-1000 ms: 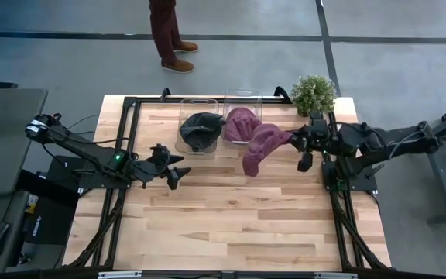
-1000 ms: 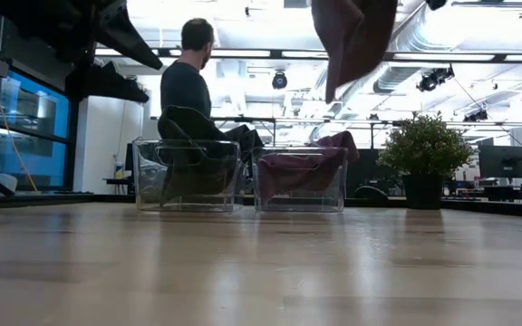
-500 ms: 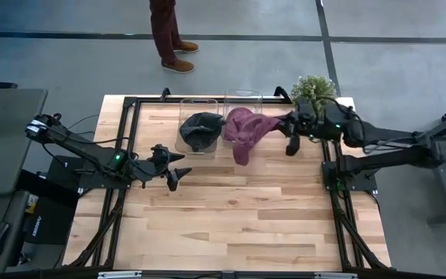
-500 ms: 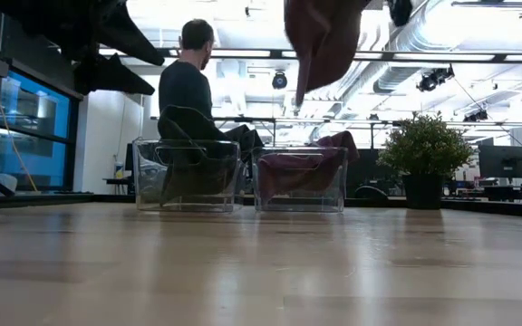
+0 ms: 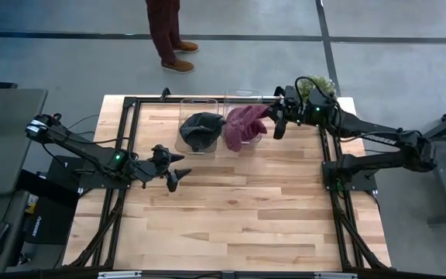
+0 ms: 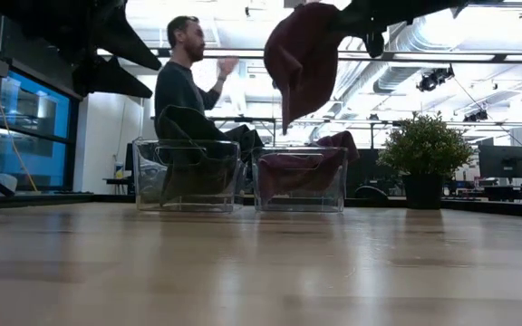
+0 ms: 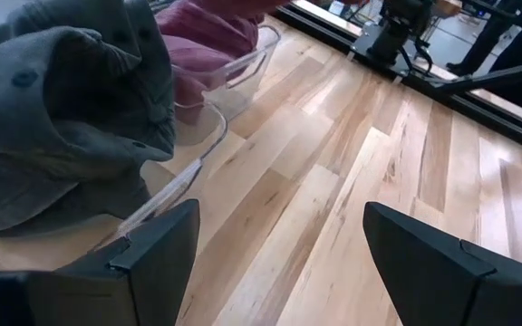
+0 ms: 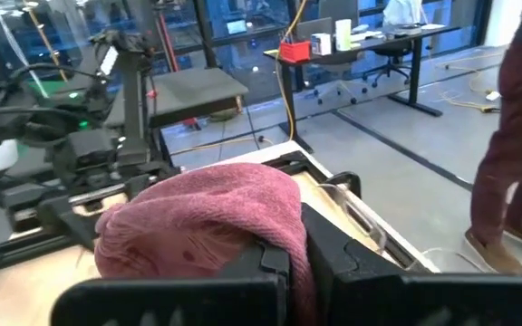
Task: Pick & Place hat
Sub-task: Put the red cap into the right transparent bin
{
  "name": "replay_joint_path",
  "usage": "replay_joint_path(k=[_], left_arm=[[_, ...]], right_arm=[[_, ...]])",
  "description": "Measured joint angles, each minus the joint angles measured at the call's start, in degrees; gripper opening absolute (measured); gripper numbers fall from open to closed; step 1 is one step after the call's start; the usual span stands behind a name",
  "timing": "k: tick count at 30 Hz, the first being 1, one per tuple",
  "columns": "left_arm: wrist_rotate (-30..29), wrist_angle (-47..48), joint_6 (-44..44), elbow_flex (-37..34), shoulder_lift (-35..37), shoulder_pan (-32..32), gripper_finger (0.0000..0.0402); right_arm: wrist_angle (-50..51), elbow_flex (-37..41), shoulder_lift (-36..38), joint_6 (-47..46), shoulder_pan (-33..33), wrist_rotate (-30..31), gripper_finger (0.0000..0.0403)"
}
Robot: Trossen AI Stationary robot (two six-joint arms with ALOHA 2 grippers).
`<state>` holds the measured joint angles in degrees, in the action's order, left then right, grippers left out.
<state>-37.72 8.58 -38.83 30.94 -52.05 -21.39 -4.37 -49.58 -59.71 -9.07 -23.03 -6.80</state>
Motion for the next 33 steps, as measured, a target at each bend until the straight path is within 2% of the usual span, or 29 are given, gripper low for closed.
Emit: replay_joint_path(k=[7, 16, 24, 33], left_arm=[[3.8, 0.6, 0.0, 0.0, 0.0, 0.0, 0.0302], [4.7, 0.6, -0.1, 0.0, 0.0, 0.0, 0.0302], [5.9, 0.6, -0.4, 0.0, 0.0, 0.0, 0.0302], [7.9, 0.6, -0.5, 0.0, 0.0, 0.0, 0.0302]], right_arm=[[-1.6, 0.0, 0.0, -0.1, -5.1, -2.5, 0.0], [-2.3, 0.0, 0.0, -2.2, -9.3, -7.8, 0.0], [-2.6, -0.1, -1.0, -7.0, -11.8, -8.0, 0.0], [-7.2, -0.1, -8.2, -10.6, -12.3, -6.0, 0.0]])
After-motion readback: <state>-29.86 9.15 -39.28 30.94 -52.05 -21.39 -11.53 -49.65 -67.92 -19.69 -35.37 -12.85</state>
